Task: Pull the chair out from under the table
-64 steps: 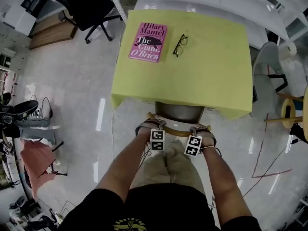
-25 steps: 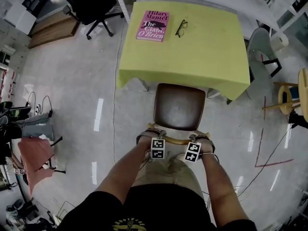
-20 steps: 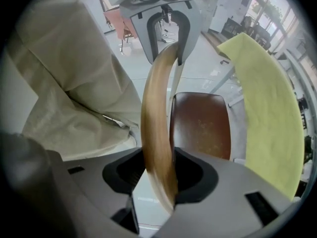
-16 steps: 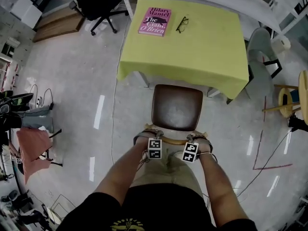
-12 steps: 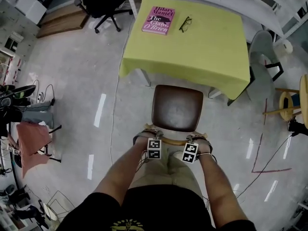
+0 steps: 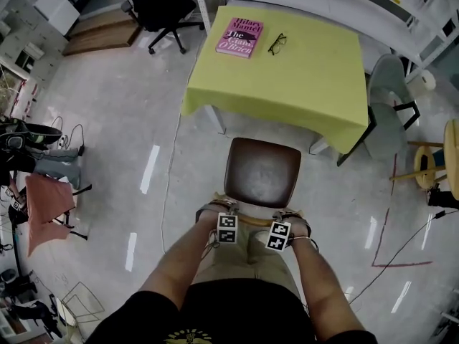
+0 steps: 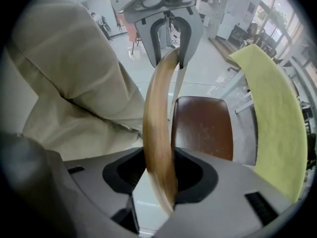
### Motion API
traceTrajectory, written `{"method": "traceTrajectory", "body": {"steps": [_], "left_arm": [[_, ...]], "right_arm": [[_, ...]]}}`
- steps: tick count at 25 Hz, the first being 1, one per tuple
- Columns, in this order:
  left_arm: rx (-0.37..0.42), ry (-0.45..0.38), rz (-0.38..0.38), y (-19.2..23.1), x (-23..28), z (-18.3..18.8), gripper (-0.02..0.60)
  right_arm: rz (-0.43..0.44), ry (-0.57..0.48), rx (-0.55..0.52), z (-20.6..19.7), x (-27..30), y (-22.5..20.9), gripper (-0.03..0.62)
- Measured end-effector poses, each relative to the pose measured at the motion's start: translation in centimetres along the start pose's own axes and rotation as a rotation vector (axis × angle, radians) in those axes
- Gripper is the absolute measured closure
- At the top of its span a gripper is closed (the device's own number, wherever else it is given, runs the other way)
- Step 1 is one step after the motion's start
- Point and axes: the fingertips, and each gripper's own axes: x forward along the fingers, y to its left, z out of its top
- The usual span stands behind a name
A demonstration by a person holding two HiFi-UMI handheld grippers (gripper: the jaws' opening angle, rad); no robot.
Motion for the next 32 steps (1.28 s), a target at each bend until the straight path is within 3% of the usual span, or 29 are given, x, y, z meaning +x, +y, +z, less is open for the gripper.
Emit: {"method": "traceTrajectory", "body": {"steps": [6, 11, 17, 20, 24, 27, 28, 30, 32], "left_arm": [[-0.025, 0.006, 0.012, -0.8, -0.1, 0.2, 0.403], [-0.048, -0.039, 0.035, -1.0, -0.4, 0.7, 0.402], [-0.064, -0.102, -0.009, -0.8, -0.4, 0.6, 0.4], [-0.134, -0.122, -0.037, -0.9, -0.4, 0.7, 0.393], [-0.271, -0.18, -0.056, -0.7, -1.3, 1.3, 0.39], [-0.394, -0.283, -0.051, 0.4, -3.9, 2.1, 0.39], [-0.434, -0.321, -0.044, 1.0, -5.1, 2.4, 0.391], [-0.498, -0.383, -0.007, 2.6, -7.6, 2.8, 0.419], [-0.545, -0.44, 0.041, 4.5, -10.0, 3.2, 0.476]], "right_arm": [[-0.014, -0.006, 0.001, -0.1, -0.1, 0.7, 0.424], [-0.013, -0.008, 0.007, -0.5, -0.5, 0.6, 0.419], [-0.01, -0.046, 0.083, -0.2, -0.5, 0.1, 0.391], [-0.008, -0.071, 0.146, -0.1, -0.8, 0.1, 0.387], [-0.018, -0.125, 0.285, -0.3, -2.3, 0.1, 0.385], [-0.052, -0.212, 0.42, 0.2, -4.3, -0.3, 0.415], [-0.09, -0.258, 0.484, 0.4, -5.6, -0.9, 0.438], [-0.192, -0.352, 0.647, 0.5, -8.5, -2.9, 0.554], [-0.273, -0.452, 0.816, 0.3, -11.5, -4.6, 0.58]]}}
